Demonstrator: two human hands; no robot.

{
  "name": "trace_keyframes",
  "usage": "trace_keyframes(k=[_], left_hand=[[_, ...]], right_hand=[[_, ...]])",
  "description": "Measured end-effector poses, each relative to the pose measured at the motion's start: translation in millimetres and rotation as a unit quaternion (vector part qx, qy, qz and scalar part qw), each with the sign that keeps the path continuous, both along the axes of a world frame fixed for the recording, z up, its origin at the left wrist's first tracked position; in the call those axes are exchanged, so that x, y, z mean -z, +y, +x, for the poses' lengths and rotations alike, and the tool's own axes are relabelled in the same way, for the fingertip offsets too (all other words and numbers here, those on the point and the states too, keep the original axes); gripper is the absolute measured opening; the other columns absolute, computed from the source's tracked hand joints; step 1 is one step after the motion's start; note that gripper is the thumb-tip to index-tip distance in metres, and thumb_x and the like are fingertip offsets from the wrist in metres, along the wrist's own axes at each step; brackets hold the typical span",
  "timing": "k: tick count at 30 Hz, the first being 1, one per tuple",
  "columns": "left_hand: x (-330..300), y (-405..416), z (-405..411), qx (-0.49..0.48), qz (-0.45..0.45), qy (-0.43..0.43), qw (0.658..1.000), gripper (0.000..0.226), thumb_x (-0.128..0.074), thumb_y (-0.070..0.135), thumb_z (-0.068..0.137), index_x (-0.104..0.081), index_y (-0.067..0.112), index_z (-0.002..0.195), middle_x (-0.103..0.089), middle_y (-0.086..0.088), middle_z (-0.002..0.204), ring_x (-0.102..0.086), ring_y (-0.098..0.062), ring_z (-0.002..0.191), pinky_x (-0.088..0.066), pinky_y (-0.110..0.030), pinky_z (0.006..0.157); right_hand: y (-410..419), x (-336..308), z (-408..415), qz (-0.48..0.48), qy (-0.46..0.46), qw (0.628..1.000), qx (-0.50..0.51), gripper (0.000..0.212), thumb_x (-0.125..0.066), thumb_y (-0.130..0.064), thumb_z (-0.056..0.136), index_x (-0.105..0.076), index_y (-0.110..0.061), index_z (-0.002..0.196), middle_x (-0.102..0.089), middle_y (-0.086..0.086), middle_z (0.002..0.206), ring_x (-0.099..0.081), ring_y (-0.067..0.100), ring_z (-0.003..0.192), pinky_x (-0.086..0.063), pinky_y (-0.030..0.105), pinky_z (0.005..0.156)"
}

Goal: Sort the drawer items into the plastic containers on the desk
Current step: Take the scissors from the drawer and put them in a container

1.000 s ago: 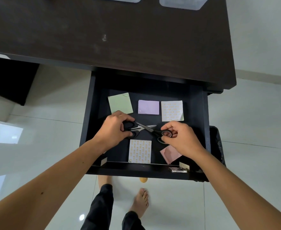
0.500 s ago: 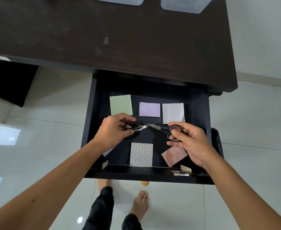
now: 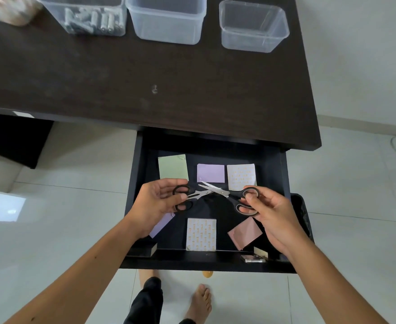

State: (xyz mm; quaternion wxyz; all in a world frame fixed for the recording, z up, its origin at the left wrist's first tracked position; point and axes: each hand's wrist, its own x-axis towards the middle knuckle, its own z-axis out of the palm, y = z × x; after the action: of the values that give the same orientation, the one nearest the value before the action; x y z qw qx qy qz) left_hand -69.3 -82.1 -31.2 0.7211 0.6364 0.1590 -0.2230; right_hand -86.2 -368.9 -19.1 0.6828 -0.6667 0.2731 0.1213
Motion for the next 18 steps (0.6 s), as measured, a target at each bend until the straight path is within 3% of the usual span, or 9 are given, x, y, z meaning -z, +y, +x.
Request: trace_keyframes(k=[4,8,13,18], left_hand=[[-25.4,8.8,3.9,-0.029,-0.042,0.003,0.999,0.034,-0.072,-0.009,0.089,-0.074,0.005,0.12,-0.075,-0.025,0.115,-0.074,-0.033,0.109,-0.067,-0.04,0.08],[-55.2,23.3,12.8,-0.033,-0.057,-0.019,0.998,0.034,-0.073,-0.004,0.087,-0.074,0.005,0.12,-0.077,-0.023,0.113,-0.076,-0.027,0.101,-0.066,-0.039,0.08],[-84.3,43.4,39.9,-0.045,-0.084,-0.046,0.994,0.041,-0.075,0.003,0.078,-0.074,0.004,0.12,-0.077,-0.018,0.107,-0.075,-0.022,0.094,-0.066,-0.037,0.077],[-107.0,68.1,87.8,-0.064,-0.074,-0.078,0.992,0.041,-0.076,0.004,0.078,-0.075,0.005,0.119,-0.076,-0.017,0.104,-0.075,-0.019,0.091,-0.065,-0.035,0.075]], right_hand=[[-2.6,-27.6,2.3,0.044,-0.003,0.999,0.019,0.021,-0.07,-0.002,0.096,-0.077,-0.005,0.116,-0.081,0.011,0.1,-0.079,0.033,0.105,-0.062,0.054,0.093],[-3.9,-60.5,8.2,0.067,-0.011,0.998,0.001,0.026,-0.072,-0.005,0.091,-0.079,-0.007,0.115,-0.08,0.013,0.107,-0.079,0.033,0.105,-0.064,0.055,0.089],[3.1,-88.0,33.6,0.099,-0.061,0.993,-0.01,0.033,-0.073,-0.008,0.08,-0.079,-0.005,0.112,-0.078,0.011,0.097,-0.08,0.024,0.092,-0.067,0.036,0.077],[29.3,-113.0,87.1,0.114,-0.104,0.988,-0.014,0.028,-0.076,-0.008,0.078,-0.082,-0.005,0.105,-0.075,0.005,0.093,-0.078,0.021,0.093,-0.065,0.028,0.077]])
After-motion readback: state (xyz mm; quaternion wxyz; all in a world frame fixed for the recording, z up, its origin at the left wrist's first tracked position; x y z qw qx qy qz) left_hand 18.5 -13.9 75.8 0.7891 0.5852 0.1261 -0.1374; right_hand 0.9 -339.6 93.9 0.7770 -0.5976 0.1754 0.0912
